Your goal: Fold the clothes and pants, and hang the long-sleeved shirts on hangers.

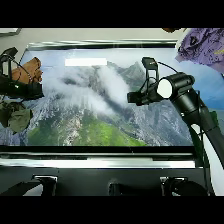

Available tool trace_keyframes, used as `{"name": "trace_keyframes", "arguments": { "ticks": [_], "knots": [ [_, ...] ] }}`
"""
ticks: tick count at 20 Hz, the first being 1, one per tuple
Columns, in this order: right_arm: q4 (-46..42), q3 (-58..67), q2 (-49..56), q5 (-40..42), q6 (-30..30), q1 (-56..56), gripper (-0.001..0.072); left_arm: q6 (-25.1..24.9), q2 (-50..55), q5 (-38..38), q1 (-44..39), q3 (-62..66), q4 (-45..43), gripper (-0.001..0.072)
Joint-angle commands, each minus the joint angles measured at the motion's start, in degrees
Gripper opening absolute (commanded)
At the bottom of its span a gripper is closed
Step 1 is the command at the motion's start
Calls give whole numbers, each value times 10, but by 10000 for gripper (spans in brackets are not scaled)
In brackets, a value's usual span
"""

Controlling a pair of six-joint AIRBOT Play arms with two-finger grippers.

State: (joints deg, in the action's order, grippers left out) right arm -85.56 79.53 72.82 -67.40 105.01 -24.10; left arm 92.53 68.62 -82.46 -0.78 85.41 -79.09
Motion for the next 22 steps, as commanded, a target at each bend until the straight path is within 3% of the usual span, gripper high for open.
{"name": "trace_keyframes", "arguments": {
  "ticks": [1,13,14,15,16,18,22],
  "knots": [
    [0,0,0,0,0,0,29,0,0,0,0,0,0,20],
    [0,0,0,2,0,0,29,0,0,0,0,0,0,21],
    [-1,0,0,13,0,0,29,4,0,0,0,0,-2,82],
    [0,0,0,25,0,0,29,35,1,-2,3,0,-22,266],
    [0,0,0,33,0,0,29,70,4,-9,9,-1,-56,720],
    [0,0,0,34,0,0,29,114,9,2,46,-3,-135,720],
    [0,0,0,41,0,0,29,125,15,119,216,-24,-150,720]
  ]
}}
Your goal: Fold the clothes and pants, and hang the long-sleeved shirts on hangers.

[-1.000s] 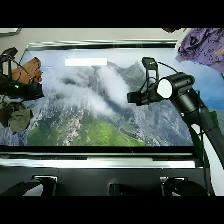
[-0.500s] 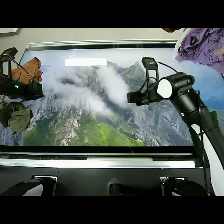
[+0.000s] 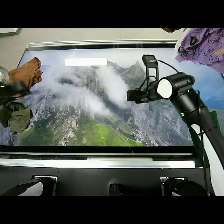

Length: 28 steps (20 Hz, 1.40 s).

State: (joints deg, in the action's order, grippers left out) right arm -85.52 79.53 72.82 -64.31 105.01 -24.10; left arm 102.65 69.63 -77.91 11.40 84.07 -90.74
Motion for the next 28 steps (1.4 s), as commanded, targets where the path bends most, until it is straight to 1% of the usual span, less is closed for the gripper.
{"name": "trace_keyframes", "arguments": {
  "ticks": [1,3,5,7,11,12,14,15,16,17,18,20,23,26,28],
  "knots": [
    [0,0,0,7,0,0,29,24,16,101,139,-14,-33,720],
    [0,0,0,8,0,0,29,24,48,147,208,-15,-32,720],
    [0,0,0,9,0,0,30,24,90,200,252,-15,-24,720],
    [0,0,0,8,0,0,31,24,139,230,273,-15,-22,720],
    [0,0,0,8,1,0,34,24,246,250,281,-15,-19,720],
    [0,0,0,8,4,0,54,24,268,263,280,-15,-8,720],
    [0,0,0,8,19,0,148,24,302,290,278,-15,26,720],
    [0,0,0,8,21,0,147,24,313,299,276,-15,43,720],
    [0,0,0,8,22,0,147,24,320,302,273,-15,55,638],
    [0,0,0,8,22,0,148,24,321,301,269,-15,64,253],
    [0,0,0,8,22,0,148,21,316,297,264,-15,77,17],
    [0,0,0,5,22,0,148,14,297,269,248,-14,94,14],
    [-3,0,0,-20,22,0,147,13,243,197,196,-14,98,13],
    [-19,0,-2,-64,22,0,147,15,159,153,97,-14,110,13],
    [-38,0,-4,-91,21,0,148,16,105,151,14,-14,160,14]
  ]
}}
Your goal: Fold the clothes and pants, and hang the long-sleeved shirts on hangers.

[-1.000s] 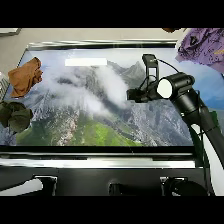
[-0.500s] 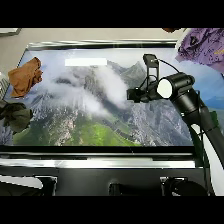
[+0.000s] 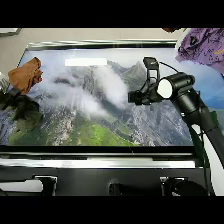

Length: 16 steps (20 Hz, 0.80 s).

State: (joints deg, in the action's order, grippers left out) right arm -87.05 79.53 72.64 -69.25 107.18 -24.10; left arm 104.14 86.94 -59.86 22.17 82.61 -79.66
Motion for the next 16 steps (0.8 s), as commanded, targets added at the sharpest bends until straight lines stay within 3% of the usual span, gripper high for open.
{"name": "trace_keyframes", "arguments": {
  "ticks": [1,4,8,12,13,14,15,16],
  "knots": [
    [-33,1,-6,-54,-7,0,148,9,-90,-27,-137,1,78,14],
    [-78,0,-25,-87,-25,0,148,44,-122,-14,-287,1,139,14],
    [-173,0,-56,-165,-27,0,148,115,-87,44,-481,1,135,14],
    [-217,0,-82,-209,-31,0,148,175,5,79,-588,1,135,21],
    [-220,0,-85,-207,-33,0,148,183,23,79,-595,1,135,85],
    [-222,0,-84,-204,-38,0,150,183,31,78,-596,1,137,257],
    [-224,-1,-84,-195,-39,0,174,182,30,78,-591,1,137,508],
    [-233,-3,-84,-183,-39,0,321,178,22,71,-579,1,137,685]
  ]
}}
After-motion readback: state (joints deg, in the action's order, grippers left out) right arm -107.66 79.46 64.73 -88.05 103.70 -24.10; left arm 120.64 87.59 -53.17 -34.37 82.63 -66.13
